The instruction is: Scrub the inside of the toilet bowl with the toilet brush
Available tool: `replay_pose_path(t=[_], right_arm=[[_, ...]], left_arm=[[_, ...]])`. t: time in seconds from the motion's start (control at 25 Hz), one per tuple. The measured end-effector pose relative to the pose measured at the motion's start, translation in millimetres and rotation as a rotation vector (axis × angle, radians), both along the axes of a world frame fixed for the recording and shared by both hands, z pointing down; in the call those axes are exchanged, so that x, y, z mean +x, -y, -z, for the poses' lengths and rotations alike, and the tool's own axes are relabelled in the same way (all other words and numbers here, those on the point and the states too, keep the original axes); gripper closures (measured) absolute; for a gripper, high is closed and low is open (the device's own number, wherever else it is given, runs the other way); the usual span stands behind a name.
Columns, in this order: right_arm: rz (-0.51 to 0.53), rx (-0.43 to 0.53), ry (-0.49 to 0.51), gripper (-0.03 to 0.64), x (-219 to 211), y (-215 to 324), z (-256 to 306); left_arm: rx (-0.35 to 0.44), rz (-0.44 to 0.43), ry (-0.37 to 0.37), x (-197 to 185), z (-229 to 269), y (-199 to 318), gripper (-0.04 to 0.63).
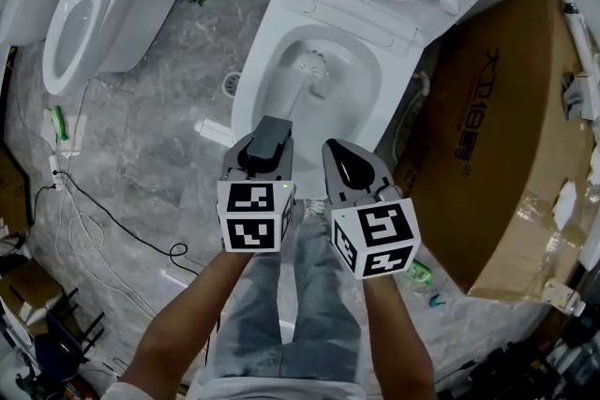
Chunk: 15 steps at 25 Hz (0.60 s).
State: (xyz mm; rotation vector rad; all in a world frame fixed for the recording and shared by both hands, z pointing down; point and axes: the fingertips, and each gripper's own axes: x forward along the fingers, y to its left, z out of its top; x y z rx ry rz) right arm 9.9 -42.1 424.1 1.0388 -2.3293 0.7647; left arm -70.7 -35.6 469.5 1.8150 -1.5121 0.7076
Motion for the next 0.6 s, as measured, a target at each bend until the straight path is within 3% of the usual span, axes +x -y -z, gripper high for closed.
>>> replay_pose_path(t=[0.6], right_arm=[[0.03, -0.066, 0.03, 0.618, -3.7, 4.4, -35.7]], left_arm=[[-0.06, 0.03, 0.096, -23.3, -44.9, 24.3, 0.439]])
